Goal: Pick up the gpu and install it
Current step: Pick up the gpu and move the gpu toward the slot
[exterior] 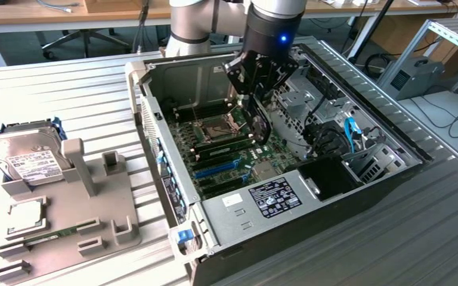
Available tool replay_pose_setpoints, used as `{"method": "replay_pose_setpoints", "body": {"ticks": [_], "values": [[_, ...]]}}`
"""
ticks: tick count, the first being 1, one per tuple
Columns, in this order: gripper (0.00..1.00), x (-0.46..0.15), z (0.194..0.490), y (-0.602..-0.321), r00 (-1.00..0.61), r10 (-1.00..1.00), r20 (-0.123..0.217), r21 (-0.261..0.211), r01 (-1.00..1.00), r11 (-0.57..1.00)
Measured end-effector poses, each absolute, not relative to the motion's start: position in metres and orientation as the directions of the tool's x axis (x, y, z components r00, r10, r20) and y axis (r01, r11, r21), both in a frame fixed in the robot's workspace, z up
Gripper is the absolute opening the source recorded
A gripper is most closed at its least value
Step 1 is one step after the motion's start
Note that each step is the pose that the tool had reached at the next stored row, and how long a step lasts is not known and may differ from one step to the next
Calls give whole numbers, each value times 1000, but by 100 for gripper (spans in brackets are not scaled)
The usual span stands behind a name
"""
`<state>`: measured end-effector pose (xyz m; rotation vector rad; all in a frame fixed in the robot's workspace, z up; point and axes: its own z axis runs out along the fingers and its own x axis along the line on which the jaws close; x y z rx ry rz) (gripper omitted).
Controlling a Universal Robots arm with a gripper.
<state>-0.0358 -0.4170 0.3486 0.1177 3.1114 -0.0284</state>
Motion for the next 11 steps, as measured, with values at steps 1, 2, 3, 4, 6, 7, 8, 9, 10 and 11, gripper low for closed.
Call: {"method": "replay_pose_setpoints", "body": {"ticks": [1, 2, 3, 4, 6, 7, 8, 9, 10, 11], "values": [[26, -35, 348, -417, -997, 75, -29, -17, 76, 997], [26, -35, 348, -417, -997, 75, -29, -17, 76, 997], [26, -34, 347, -417, -997, 75, -28, -17, 76, 997], [26, -33, 347, -416, -997, 75, -28, -17, 76, 997], [26, -33, 346, -416, -997, 75, -28, -17, 76, 997], [26, -32, 345, -416, -997, 75, -28, -17, 76, 997], [26, -32, 345, -416, -997, 75, -28, -17, 76, 997], [26, -31, 344, -416, -997, 75, -28, -17, 76, 997], [26, -31, 344, -416, -997, 75, -28, -17, 76, 997], [26, -31, 343, -416, -997, 75, -28, -17, 76, 997]]}}
